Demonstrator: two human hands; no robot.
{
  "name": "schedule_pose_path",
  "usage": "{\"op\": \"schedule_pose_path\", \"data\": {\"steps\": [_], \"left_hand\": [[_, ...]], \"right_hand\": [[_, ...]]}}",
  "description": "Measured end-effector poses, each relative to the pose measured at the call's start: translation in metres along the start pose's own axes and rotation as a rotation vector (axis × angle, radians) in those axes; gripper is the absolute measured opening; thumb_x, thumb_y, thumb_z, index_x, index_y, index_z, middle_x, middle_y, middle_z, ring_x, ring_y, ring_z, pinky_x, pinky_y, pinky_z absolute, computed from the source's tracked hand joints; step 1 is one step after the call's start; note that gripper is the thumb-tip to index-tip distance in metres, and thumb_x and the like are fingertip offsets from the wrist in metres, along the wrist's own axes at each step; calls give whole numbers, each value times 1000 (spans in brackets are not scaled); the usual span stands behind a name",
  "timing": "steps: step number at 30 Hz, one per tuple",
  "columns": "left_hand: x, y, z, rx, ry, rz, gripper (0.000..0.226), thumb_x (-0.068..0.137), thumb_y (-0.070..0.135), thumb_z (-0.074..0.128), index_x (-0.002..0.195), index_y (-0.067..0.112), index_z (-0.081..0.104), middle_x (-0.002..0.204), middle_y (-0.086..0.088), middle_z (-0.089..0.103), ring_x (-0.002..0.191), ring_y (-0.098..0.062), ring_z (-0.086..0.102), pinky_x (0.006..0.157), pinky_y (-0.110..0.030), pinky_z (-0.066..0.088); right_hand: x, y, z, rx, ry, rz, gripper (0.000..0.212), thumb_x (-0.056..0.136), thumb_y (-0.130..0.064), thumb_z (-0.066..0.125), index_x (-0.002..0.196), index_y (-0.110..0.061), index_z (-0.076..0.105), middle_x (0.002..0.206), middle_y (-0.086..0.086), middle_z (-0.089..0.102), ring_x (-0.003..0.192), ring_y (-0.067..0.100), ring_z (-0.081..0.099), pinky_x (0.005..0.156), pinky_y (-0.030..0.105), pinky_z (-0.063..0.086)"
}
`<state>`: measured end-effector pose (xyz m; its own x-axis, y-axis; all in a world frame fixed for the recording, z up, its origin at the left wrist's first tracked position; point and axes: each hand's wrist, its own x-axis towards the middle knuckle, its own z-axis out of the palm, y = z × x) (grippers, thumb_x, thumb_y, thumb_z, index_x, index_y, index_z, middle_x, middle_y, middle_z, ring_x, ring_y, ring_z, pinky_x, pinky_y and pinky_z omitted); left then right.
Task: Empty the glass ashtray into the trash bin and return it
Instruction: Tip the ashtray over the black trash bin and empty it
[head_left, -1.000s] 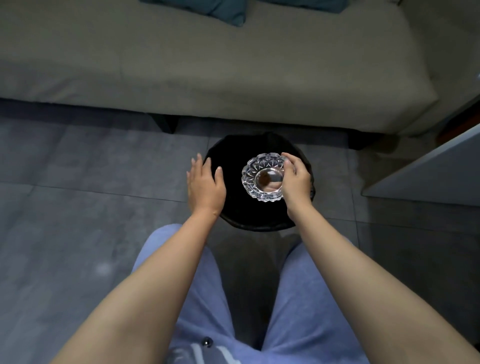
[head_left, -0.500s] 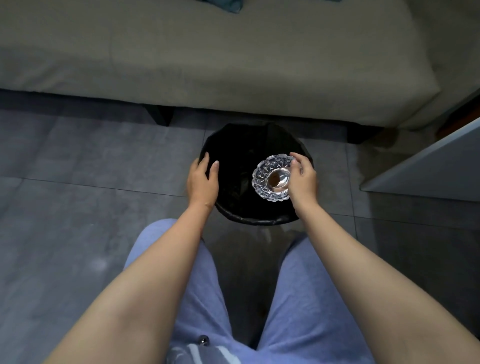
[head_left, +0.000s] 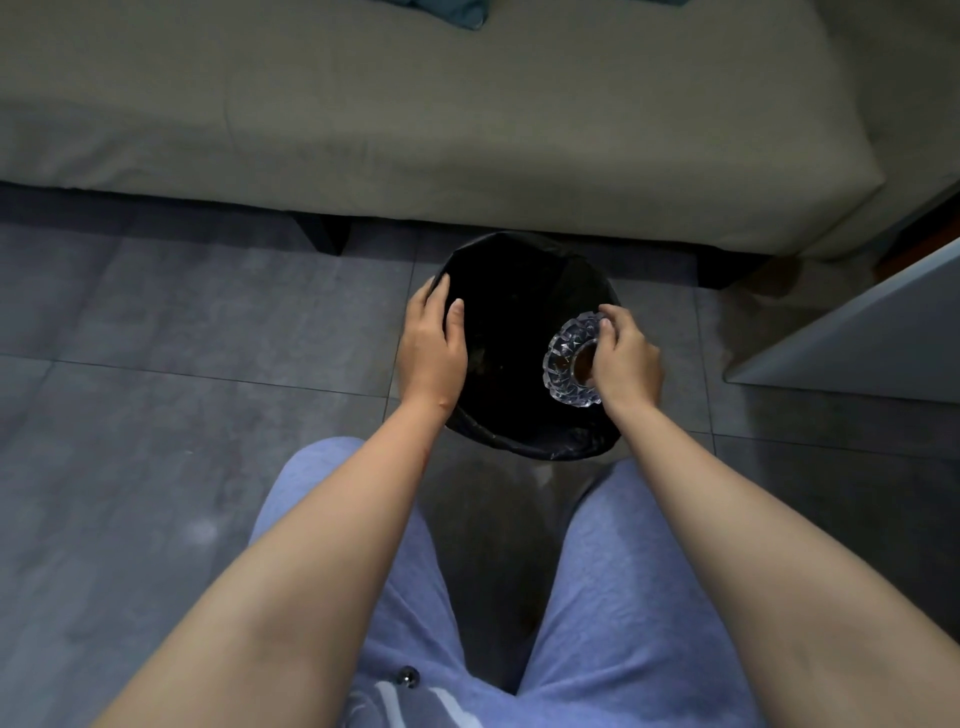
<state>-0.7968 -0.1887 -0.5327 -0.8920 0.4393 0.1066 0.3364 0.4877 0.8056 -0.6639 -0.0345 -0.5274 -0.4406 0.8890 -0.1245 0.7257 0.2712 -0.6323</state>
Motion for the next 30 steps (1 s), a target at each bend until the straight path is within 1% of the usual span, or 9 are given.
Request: {"op": "schedule_pose_path", "data": {"steps": [2, 5, 9, 13, 18, 22, 26, 29, 30], "left_hand": [[-3, 2, 1, 9, 4, 18, 43, 105, 26, 41, 146, 14, 46, 152, -7, 43, 138, -19, 44, 101, -17, 30], [-5, 5, 2, 21, 2, 28, 44, 105, 28, 39, 148, 17, 43, 154, -5, 41, 138, -18, 44, 98, -17, 32], [-7, 8, 5, 13, -10, 51, 44, 105, 28, 39, 147, 17, 44, 154, -4, 41, 138, -18, 45, 98, -17, 33], [-9, 8, 5, 19, -18, 64, 44, 105, 28, 39, 147, 16, 44, 154, -4, 41, 137, -18, 45, 99, -20, 35], [-7, 6, 4, 18, -14, 42, 44, 105, 28, 39, 148, 16, 43, 155, -5, 40, 137, -19, 45, 101, -23, 38], [-9, 5, 3, 28, -13, 51, 45, 106, 28, 38, 149, 16, 41, 155, -5, 39, 138, -20, 45, 103, -29, 42], [-10, 2, 1, 34, -20, 57, 45, 106, 27, 38, 149, 15, 40, 155, -7, 38, 138, -21, 45, 103, -30, 42], [-11, 2, -2, 36, -26, 47, 46, 106, 28, 37, 150, 16, 38, 156, -7, 38, 138, -21, 45, 104, -33, 44], [-12, 3, -2, 35, -27, 45, 46, 106, 28, 37, 150, 16, 38, 156, -6, 37, 138, -21, 45, 104, -33, 44]], "right_hand": [[1, 0, -3, -81, -4, -45, 36, 104, -29, 36, 134, -25, 56, 119, 16, 70, 109, 40, 63, 86, 41, 48], [1, -3, -5, -152, -3, -113, 37, 105, -28, 36, 136, -23, 55, 117, 18, 70, 107, 42, 63, 83, 42, 48], [2, -8, -7, -164, 25, -218, 36, 104, -27, 37, 136, -23, 55, 117, 16, 70, 105, 40, 64, 81, 42, 48], [6, -12, -8, -222, 12, -275, 37, 105, -27, 36, 137, -22, 53, 119, 15, 70, 107, 39, 64, 82, 42, 47], [4, -18, -7, -113, 39, -234, 36, 104, -27, 37, 135, -22, 55, 115, 17, 71, 105, 40, 64, 80, 41, 47], [1, -6, 4, -346, -112, -204, 39, 106, -24, 30, 140, -17, 48, 110, 22, 70, 100, 42, 65, 73, 40, 42], [1, -12, 1, -249, -59, -194, 39, 106, -25, 33, 139, -17, 51, 110, 22, 71, 103, 43, 64, 80, 43, 47], [0, -11, 1, -324, -112, -188, 39, 106, -26, 31, 139, -18, 51, 110, 23, 71, 103, 43, 65, 82, 43, 48], [0, -10, 1, -284, -106, -165, 39, 105, -26, 32, 138, -18, 52, 108, 23, 71, 102, 43, 66, 83, 43, 49]]}}
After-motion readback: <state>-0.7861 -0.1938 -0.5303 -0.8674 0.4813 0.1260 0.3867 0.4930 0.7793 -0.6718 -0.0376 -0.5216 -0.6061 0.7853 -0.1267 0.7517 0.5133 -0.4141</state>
